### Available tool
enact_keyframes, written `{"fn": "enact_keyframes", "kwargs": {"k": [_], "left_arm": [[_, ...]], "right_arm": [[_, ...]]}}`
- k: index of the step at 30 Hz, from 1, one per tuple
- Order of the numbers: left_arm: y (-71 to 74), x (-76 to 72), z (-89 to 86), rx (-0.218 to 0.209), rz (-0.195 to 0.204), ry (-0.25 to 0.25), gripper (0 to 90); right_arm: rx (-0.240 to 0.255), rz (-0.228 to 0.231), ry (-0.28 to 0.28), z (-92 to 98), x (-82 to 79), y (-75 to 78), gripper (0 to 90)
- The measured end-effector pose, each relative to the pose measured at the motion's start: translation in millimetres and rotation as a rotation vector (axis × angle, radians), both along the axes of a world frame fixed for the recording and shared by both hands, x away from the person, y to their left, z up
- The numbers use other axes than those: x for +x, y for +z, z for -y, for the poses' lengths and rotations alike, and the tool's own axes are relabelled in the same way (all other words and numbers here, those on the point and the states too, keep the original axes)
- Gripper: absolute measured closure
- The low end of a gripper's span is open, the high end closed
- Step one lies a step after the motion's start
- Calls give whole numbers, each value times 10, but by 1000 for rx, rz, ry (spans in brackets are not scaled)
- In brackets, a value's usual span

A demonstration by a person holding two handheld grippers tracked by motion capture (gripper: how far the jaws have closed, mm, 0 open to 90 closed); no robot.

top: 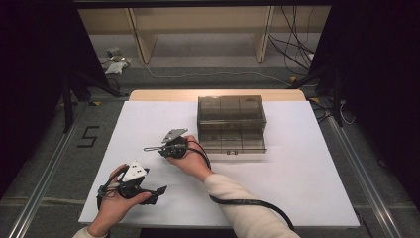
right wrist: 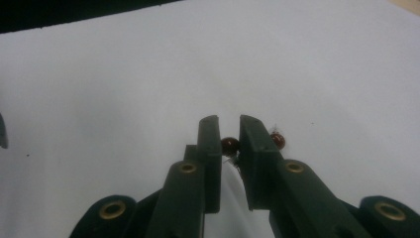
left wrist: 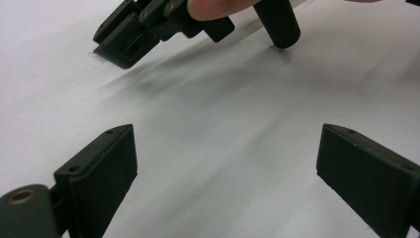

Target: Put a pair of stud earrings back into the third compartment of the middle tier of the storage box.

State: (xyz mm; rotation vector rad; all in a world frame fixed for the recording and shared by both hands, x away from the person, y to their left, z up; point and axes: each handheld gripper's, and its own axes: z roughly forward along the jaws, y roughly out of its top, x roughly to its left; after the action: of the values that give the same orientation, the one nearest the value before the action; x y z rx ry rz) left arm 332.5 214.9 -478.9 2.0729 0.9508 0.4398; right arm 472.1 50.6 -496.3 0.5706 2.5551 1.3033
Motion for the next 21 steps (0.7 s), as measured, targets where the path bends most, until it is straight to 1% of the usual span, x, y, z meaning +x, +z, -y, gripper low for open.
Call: {"fn": "enact_keyframes", "kwargs": {"k": [4, 7, 11, 15, 21], "left_arm": [[0, 1, -1, 1, 0, 1, 88], [0, 3, -4, 4, 2, 1, 88], [1, 1, -4, 3, 1, 3, 88], [1, 1, -4, 3, 1, 3, 88], [-3, 2, 2, 1, 1, 7, 88]], "right_arm": [[41, 20, -16, 88, -21, 13, 808], [68, 22, -23, 159, -37, 39, 808], [77, 22, -28, 204, -43, 59, 808], [75, 13, -39, 265, -58, 86, 808], [80, 24, -53, 355, -69, 170, 808]]}}
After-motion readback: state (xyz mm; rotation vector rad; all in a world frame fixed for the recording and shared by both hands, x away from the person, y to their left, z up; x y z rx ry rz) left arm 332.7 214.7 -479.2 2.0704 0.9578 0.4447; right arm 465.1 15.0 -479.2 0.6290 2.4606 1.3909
